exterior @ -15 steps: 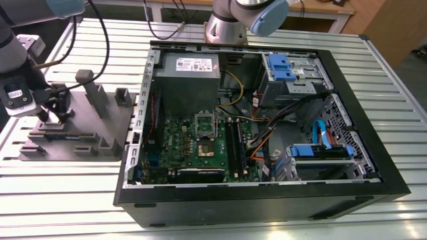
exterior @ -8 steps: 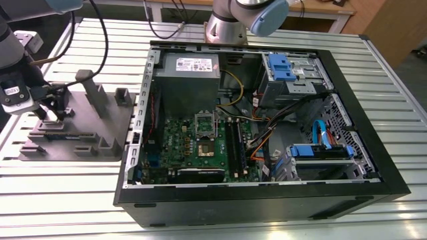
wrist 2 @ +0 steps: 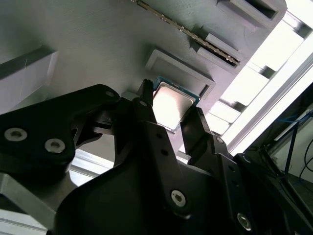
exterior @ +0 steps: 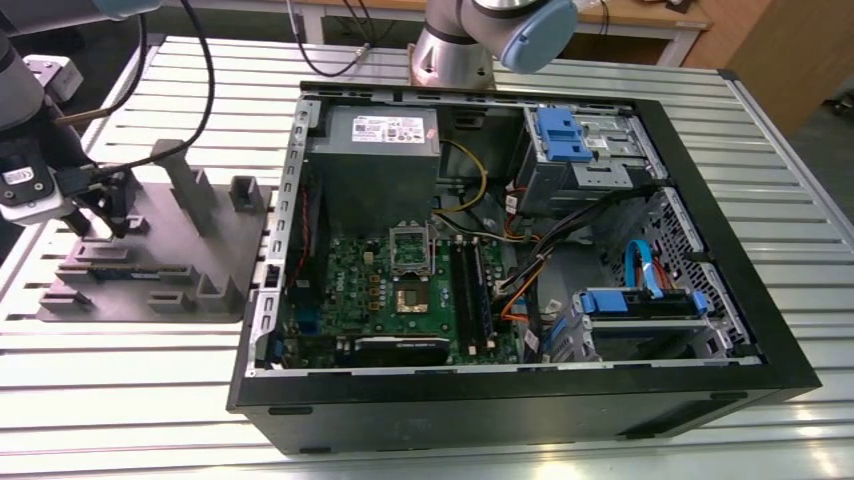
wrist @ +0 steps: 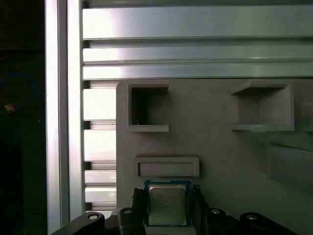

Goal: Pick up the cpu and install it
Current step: 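Pick up the cpu and move it towards the insertion slot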

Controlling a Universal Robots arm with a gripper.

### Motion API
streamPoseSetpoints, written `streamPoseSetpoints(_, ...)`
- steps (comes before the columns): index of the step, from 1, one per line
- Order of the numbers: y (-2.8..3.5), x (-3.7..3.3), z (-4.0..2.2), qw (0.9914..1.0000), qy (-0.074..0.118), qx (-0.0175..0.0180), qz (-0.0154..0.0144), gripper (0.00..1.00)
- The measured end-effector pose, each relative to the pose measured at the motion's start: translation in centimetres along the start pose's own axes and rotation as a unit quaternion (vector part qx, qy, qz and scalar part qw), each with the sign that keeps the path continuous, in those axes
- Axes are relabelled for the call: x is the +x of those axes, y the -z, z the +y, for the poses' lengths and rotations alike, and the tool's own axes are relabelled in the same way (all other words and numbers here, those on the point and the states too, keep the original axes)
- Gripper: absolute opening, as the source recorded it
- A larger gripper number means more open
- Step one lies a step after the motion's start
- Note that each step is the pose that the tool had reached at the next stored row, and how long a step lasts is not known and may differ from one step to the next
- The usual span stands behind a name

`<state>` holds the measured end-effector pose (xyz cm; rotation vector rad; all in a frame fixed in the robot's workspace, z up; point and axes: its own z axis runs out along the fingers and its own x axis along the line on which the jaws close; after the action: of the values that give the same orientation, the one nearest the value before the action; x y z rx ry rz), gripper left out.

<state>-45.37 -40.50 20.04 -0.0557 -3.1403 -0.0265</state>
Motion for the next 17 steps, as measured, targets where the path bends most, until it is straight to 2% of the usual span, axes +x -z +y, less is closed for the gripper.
streamPoseSetpoints(1, 0.23, 0.00, 0.00, 1.00000, 0.000, 0.0000, 0.0001, 0.47)
streamPoseSetpoints(17, 0.46, 0.00, 0.01, 1.00000, 0.000, 0.0001, 0.0001, 0.47)
